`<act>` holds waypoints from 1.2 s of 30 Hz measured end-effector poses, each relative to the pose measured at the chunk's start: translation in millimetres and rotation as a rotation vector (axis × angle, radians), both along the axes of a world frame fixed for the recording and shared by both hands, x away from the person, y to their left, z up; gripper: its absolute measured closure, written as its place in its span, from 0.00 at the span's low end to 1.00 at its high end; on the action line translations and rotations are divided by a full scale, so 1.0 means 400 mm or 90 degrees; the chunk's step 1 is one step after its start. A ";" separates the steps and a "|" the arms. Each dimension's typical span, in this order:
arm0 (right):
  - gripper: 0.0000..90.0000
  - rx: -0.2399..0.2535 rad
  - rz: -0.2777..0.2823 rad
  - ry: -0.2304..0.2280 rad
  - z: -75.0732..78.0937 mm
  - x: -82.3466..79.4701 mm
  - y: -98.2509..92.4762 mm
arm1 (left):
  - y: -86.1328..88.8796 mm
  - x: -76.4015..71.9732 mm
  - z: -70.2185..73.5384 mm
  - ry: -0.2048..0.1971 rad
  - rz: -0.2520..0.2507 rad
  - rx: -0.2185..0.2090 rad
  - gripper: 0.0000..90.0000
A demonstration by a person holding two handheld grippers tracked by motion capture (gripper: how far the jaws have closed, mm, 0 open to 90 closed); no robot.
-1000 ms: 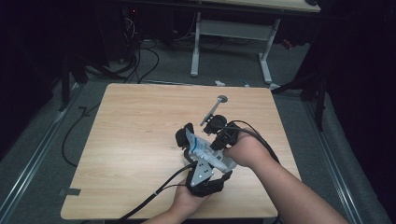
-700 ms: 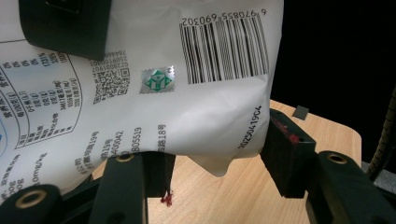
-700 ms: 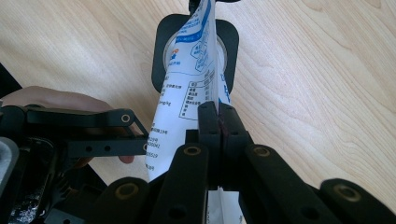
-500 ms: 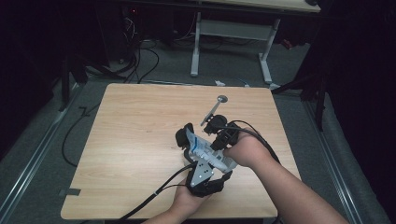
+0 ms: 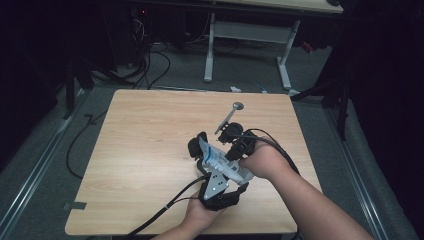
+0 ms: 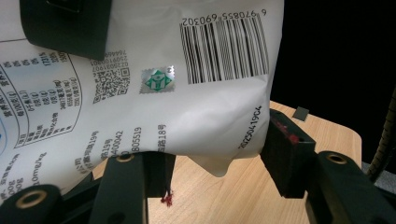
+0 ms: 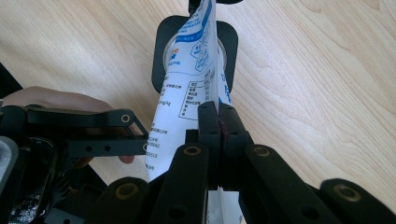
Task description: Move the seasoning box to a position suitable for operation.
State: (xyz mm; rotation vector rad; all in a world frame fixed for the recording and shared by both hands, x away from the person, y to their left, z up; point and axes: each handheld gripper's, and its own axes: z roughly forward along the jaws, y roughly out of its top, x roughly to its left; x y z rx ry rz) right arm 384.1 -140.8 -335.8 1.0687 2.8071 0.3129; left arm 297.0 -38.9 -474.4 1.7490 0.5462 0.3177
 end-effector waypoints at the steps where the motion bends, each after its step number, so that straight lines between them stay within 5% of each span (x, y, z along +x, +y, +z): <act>1: 1.00 0.000 0.000 0.000 0.000 0.000 0.000 | 0.000 0.000 0.000 0.000 0.000 0.000 0.55; 36: 1.00 0.011 -0.005 0.012 -0.025 -0.015 -0.024 | 0.001 -0.005 -0.055 -0.001 -0.009 0.026 0.55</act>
